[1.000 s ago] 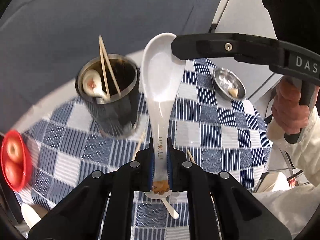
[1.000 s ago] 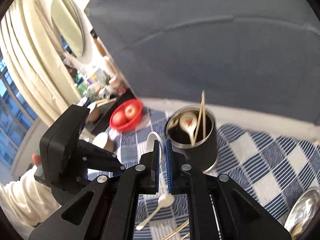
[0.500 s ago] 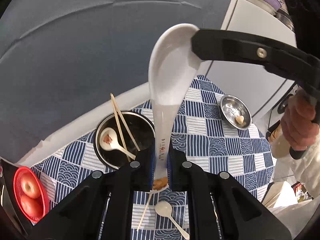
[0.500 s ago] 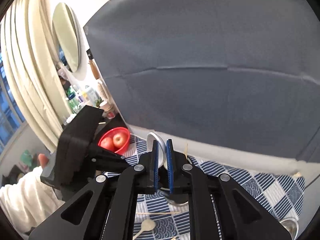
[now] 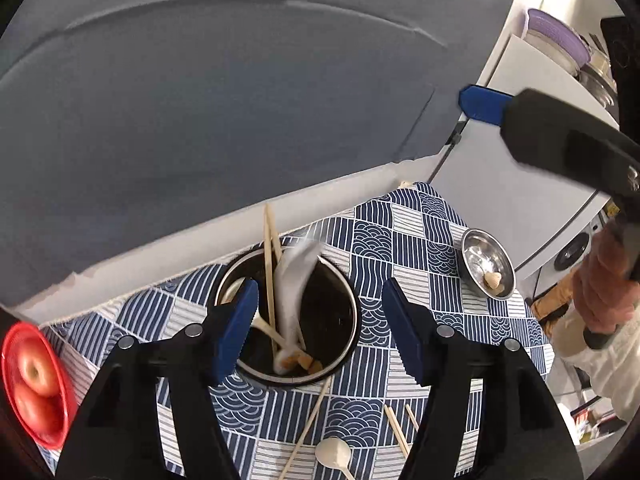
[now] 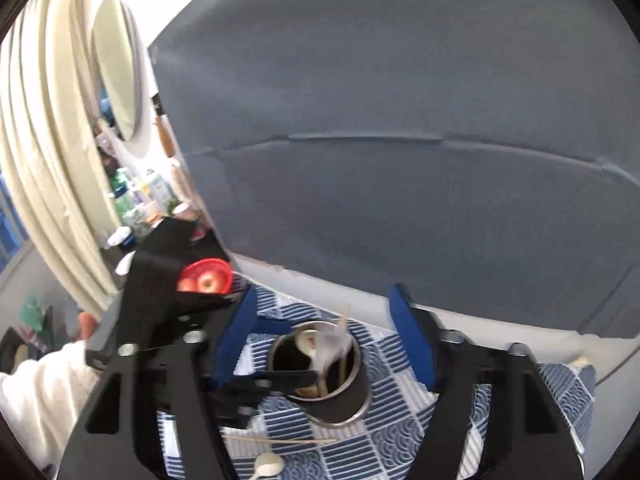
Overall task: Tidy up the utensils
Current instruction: 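Release the large white spoon into the black cup with the left tool, then lower the left tool toward a white spoon while the right tool approaches another spoon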
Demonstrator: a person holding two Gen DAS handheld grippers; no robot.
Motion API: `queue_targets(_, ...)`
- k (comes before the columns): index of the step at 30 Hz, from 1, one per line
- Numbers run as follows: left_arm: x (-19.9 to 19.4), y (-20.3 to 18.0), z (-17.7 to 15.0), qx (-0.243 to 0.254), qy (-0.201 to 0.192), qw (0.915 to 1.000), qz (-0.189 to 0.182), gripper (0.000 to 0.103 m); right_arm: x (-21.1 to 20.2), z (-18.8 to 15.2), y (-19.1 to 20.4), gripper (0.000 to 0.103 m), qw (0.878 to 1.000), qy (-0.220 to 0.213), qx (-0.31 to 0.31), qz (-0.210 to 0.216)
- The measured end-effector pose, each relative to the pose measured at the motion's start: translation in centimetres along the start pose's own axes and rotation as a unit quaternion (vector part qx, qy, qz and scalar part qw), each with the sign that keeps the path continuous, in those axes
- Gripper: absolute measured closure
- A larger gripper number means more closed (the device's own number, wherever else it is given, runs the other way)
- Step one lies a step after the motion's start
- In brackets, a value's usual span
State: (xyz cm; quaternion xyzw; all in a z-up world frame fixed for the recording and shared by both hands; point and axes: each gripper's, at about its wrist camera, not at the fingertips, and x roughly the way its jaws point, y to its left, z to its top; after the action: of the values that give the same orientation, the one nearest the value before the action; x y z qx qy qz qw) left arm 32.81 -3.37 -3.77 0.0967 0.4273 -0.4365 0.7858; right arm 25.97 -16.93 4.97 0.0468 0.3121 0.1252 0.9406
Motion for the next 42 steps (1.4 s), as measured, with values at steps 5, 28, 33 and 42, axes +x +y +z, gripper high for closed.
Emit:
queue_targets(5,-0.4,0.3,-2.0,-0.008,0.006,0.9996,0.025,0.031,-0.3,-1.3,-1.2,0.025,1.000,0.020,0.010,-0.022)
queue_targets(28,-2.0,1.0,-9.0,-0.059,0.024,0.9952,0.075,0.008,2.8,-7.9,-0.5,0.017,0.994,0.108,0.019,0.002)
queue_targets(33,-2.6,1.2,-10.6,-0.073,0.027,0.9941,0.075,0.007,3.5,-9.5,-0.1,0.017,0.991,0.130,0.022,0.003)
queue_targets(42,-2.5,1.8,-14.2,-0.088,0.050,0.9917,0.080,0.007,5.6,-13.3,1.2,0.017,0.983,0.183,0.030,0.002)
